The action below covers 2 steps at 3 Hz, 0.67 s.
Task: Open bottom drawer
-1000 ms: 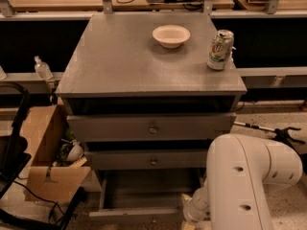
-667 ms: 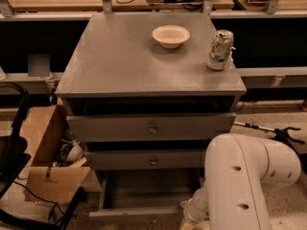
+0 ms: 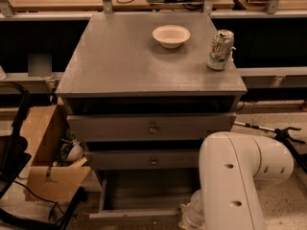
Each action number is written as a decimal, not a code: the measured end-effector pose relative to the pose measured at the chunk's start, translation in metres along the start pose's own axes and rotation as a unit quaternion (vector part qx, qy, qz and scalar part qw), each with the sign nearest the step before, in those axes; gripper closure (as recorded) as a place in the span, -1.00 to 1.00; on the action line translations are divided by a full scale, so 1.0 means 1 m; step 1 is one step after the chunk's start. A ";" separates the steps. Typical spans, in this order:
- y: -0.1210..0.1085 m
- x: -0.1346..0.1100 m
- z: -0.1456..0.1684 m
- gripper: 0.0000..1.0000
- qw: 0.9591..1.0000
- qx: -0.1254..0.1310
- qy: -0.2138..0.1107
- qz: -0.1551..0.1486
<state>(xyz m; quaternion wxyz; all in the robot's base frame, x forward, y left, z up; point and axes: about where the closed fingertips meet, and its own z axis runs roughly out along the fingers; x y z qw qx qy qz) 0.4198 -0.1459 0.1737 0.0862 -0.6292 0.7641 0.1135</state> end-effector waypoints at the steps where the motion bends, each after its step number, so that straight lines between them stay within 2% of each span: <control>1: 0.000 0.000 0.000 1.00 1.000 0.000 0.000 0.000; 2: 0.000 0.000 0.000 1.00 1.000 0.000 0.000 0.000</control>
Offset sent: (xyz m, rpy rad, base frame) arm -0.1251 -0.0073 -0.0092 0.0767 0.2345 -0.1256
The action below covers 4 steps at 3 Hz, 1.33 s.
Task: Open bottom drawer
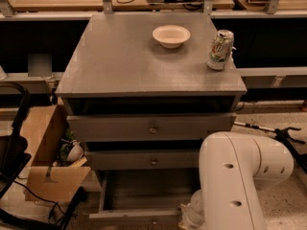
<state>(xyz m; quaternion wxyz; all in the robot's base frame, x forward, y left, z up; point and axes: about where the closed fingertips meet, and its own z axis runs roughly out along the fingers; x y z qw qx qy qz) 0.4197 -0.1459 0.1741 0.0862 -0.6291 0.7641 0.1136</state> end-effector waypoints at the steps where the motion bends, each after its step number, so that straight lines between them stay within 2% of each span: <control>1: 0.000 0.000 0.000 1.00 1.000 0.000 0.000 0.000; 4: 0.000 0.000 -0.002 1.00 1.000 0.000 0.000 0.000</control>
Offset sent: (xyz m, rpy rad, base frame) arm -0.1714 -0.0021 -0.0064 0.0747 0.3235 -0.0482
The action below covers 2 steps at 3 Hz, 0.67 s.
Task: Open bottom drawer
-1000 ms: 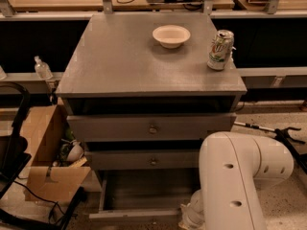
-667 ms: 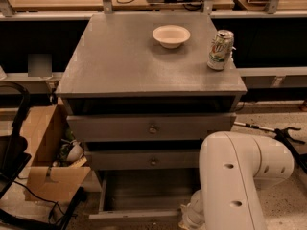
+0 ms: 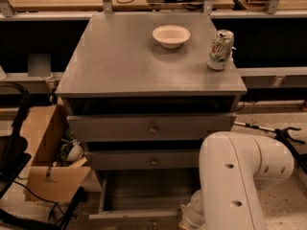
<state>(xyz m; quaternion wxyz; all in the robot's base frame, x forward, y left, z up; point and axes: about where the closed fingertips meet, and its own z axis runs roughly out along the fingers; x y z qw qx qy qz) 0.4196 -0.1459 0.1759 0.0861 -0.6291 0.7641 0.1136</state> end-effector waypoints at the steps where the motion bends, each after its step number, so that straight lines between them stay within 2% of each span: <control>1: 0.000 0.000 0.000 1.00 1.000 0.000 0.000 0.000; 2: 0.000 0.000 0.000 1.00 1.000 0.000 0.000 0.000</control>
Offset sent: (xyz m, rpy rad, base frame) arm -0.2773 -0.0005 0.0325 -0.0541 0.4041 0.2215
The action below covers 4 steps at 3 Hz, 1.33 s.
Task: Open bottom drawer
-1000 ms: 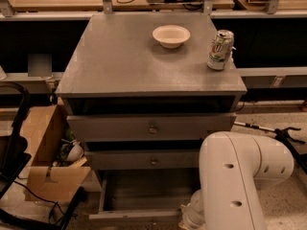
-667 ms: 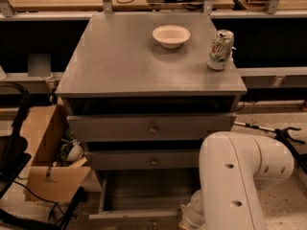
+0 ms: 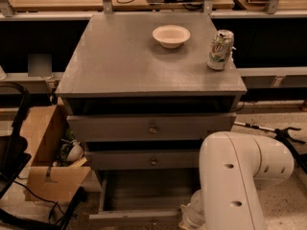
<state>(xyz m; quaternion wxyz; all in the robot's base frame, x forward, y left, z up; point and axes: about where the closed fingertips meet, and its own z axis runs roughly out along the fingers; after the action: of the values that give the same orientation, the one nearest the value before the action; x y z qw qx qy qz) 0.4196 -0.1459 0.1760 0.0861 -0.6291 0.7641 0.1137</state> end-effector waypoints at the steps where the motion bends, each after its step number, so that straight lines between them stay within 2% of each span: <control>1: 0.000 0.000 0.000 1.00 1.000 0.000 0.000 0.000; 2: 0.000 0.000 0.000 0.92 1.000 0.000 0.000 0.000; 3: 0.000 0.000 0.000 0.46 1.000 0.000 0.000 0.000; 4: 0.000 0.000 0.000 -0.16 1.000 0.000 0.000 0.000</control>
Offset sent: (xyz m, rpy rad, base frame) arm -0.3046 0.0132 0.0309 0.0334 0.4413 0.3810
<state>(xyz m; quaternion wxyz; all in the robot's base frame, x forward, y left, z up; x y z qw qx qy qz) 0.4195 -0.1459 0.1760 0.0860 -0.6292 0.7641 0.1137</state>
